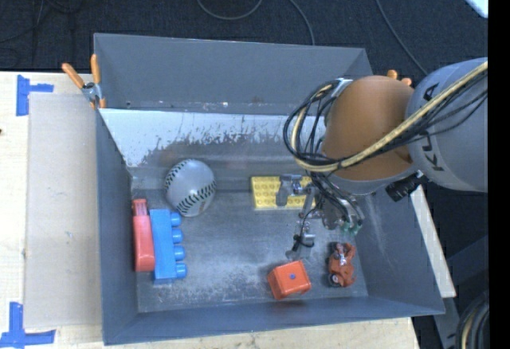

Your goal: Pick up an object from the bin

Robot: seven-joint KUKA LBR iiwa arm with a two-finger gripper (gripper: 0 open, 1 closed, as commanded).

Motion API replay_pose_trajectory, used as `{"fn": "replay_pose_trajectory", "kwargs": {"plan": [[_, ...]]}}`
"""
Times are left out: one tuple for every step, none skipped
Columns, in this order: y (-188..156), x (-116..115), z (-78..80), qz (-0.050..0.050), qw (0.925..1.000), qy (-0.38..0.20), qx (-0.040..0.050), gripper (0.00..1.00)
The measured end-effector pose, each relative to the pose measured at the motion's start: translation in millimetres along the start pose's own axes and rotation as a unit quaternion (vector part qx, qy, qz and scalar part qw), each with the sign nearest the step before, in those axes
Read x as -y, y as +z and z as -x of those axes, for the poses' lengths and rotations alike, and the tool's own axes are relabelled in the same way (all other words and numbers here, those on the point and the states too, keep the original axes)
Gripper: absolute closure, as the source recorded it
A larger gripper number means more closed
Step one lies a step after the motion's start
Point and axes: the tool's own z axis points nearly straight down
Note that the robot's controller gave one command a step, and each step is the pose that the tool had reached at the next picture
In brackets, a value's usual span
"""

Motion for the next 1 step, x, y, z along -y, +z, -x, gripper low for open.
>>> {"fn": "replay_pose_trajectory", "kwargs": {"plan": [[0.0, 0.0, 0.0, 0.000, 1.0000, 0.000, 0.0000, 0.00]]}}
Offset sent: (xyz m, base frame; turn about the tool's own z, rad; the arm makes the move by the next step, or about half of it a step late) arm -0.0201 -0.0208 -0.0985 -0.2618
